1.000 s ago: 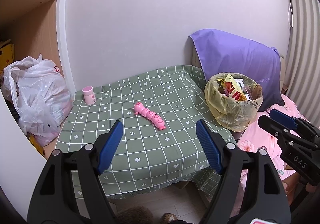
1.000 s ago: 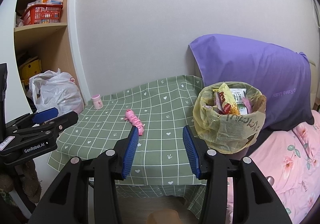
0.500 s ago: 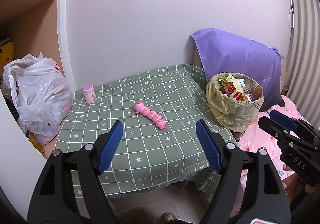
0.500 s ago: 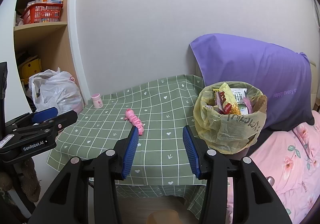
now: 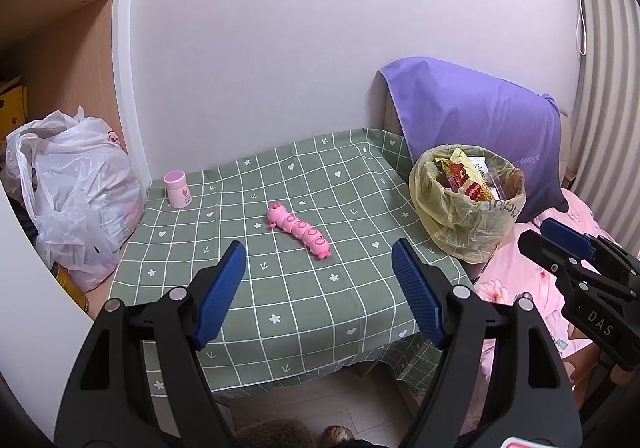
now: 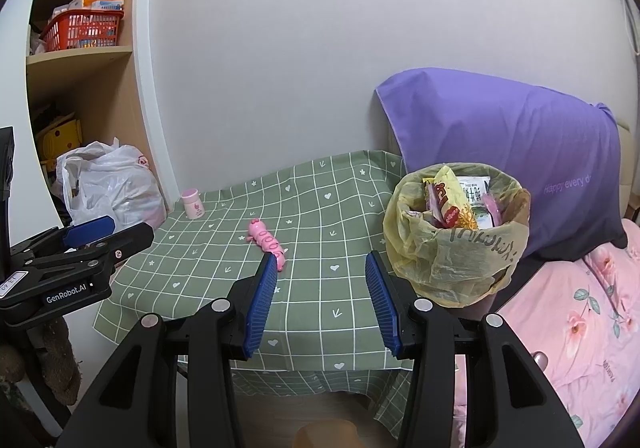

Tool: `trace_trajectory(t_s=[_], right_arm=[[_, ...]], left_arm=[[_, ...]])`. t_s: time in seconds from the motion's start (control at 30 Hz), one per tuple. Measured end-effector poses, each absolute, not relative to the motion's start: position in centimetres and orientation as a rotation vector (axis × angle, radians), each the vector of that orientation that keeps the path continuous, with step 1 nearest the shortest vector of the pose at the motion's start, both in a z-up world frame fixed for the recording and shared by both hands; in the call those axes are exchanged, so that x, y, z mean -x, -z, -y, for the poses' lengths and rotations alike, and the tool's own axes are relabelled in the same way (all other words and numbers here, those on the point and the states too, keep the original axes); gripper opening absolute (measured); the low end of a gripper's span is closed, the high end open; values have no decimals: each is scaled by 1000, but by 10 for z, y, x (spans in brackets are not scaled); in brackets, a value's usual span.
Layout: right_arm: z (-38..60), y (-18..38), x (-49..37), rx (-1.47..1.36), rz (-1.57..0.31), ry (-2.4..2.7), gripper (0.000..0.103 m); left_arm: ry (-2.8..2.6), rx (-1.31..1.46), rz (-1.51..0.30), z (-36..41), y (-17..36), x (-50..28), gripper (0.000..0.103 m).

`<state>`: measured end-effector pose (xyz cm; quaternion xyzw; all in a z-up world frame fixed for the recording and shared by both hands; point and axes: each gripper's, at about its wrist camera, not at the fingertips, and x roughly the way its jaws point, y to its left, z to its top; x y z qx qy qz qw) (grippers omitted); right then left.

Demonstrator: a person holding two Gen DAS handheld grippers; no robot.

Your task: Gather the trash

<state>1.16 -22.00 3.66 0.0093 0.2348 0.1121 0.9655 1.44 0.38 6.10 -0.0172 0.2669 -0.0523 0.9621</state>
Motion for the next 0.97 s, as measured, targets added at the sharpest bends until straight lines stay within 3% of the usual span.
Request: trace_trajectory(t_s=[0.67,0.97], right_arm=[[216,-32,-24,15,-504,-256,44],[195,0,-114,66,-648,-478,44]], left_arm=[[62,40,-547,-9,-56,-21,72],[-89,212,-727,-83,-5,-115,75]])
